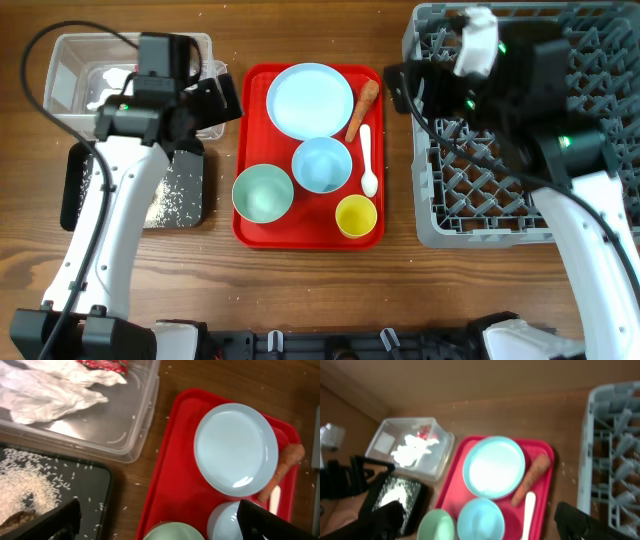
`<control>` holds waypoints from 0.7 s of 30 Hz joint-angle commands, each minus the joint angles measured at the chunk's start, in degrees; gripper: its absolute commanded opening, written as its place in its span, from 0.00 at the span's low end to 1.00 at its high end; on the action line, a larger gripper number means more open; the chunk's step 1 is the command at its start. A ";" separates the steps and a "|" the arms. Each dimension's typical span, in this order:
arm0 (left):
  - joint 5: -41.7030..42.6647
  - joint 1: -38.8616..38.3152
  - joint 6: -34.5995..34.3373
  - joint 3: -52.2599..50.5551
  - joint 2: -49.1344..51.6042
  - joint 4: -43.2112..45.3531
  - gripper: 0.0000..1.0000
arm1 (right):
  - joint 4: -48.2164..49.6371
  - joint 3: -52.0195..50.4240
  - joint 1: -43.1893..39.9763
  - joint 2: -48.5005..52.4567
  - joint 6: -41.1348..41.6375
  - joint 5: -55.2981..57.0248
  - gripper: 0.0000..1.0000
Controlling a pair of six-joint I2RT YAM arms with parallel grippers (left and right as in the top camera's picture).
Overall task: Sort waste into correct bins and load items into the dishwasher rack
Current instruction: 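Set the light-blue bowl back on the red tray and withdraw left gripper, then reach the right gripper to the light-blue bowl and grasp it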
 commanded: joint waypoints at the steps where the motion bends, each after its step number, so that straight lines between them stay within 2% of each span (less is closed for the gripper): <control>1: 0.28 2.45 -0.68 0.66 -1.07 -0.70 1.00 | -11.67 16.17 5.16 12.57 0.48 9.16 1.00; 4: -0.81 4.42 -0.68 0.66 -1.01 -0.85 1.00 | -20.06 23.98 8.28 23.04 -1.25 10.29 1.00; 8: -0.76 7.63 -0.72 0.66 -1.01 -0.90 1.00 | -23.91 23.98 9.33 31.32 -2.95 9.90 1.00; 14: -0.76 7.89 -0.72 0.48 0.83 -1.31 1.00 | -24.59 23.65 10.47 34.75 -5.40 8.35 0.99; 16: -0.70 7.91 -0.72 0.31 1.38 -1.33 1.00 | -24.48 23.21 11.41 35.28 -5.40 8.37 0.95; 21: -0.57 7.89 -0.72 0.26 1.60 -1.03 1.00 | -20.94 16.35 13.35 36.98 -5.40 8.85 0.70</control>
